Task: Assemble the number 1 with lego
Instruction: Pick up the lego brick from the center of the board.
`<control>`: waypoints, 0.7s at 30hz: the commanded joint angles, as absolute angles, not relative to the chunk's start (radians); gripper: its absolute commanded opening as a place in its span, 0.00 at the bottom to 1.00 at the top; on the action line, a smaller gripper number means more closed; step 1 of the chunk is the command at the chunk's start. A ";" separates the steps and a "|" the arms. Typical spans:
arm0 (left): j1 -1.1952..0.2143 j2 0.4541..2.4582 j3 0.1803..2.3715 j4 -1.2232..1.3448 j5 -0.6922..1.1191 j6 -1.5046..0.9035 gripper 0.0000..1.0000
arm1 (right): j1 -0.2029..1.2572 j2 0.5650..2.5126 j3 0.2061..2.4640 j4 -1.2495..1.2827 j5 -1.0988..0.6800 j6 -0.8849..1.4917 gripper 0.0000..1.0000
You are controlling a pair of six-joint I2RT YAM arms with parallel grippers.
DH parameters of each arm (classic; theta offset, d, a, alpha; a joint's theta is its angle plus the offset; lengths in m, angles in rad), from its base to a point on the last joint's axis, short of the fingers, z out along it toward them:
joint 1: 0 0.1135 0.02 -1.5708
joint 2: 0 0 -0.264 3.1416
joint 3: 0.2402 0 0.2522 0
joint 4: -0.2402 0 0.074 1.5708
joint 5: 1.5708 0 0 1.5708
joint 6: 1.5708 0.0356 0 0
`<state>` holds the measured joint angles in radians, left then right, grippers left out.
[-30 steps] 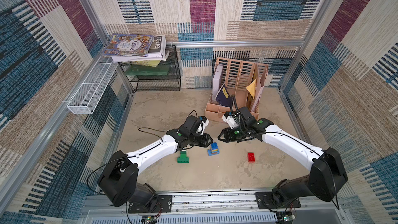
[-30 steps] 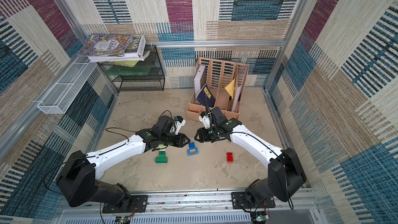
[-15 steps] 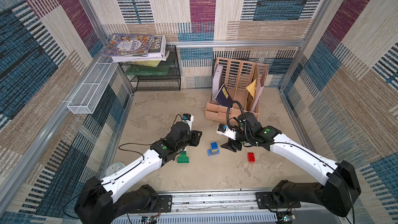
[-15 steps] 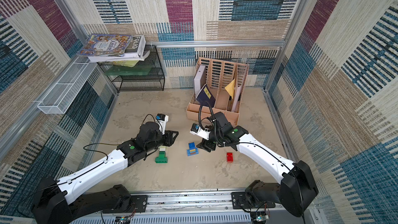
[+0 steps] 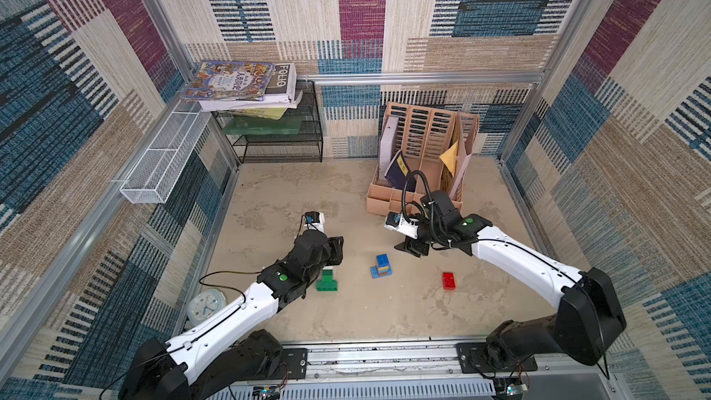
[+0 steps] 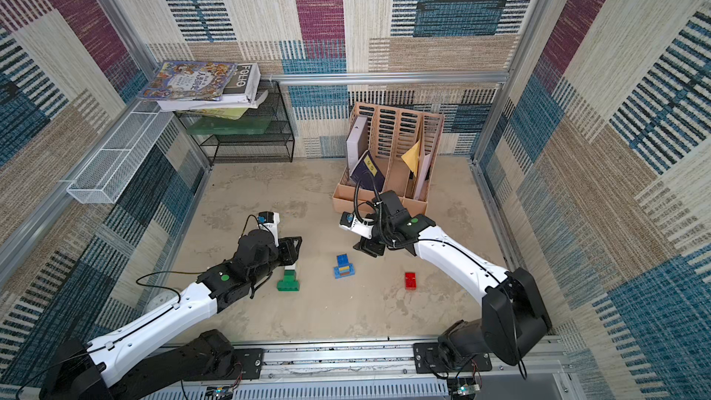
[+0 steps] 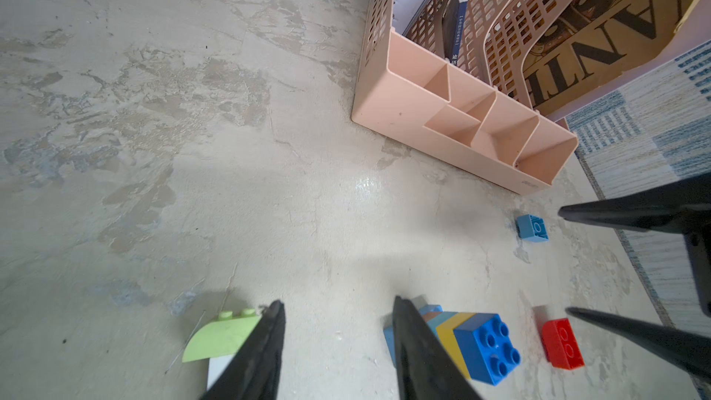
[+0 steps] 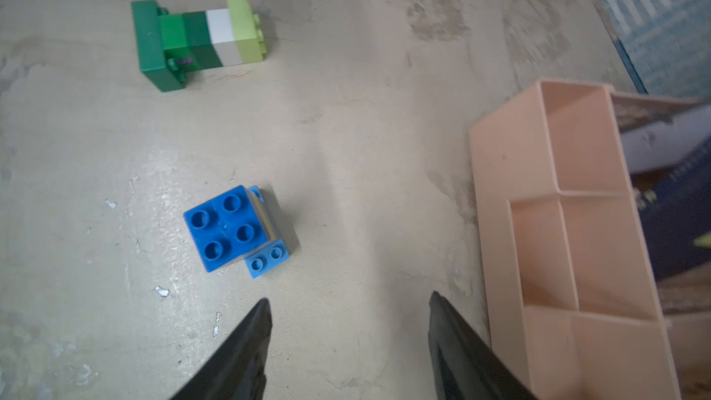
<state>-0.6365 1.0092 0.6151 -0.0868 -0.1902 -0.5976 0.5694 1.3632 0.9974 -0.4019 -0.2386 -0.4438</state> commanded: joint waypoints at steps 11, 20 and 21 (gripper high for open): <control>-0.587 1.108 0.655 0.063 -0.160 -0.521 0.56 | 0.221 1.295 0.851 -0.588 0.047 0.509 0.72; -0.561 1.132 0.675 0.068 -0.119 -0.520 0.61 | 0.178 1.421 0.849 -0.439 -0.015 0.472 0.75; -0.560 1.128 0.673 0.067 -0.122 -0.521 0.61 | 0.177 1.440 0.852 -0.434 -0.010 0.473 0.74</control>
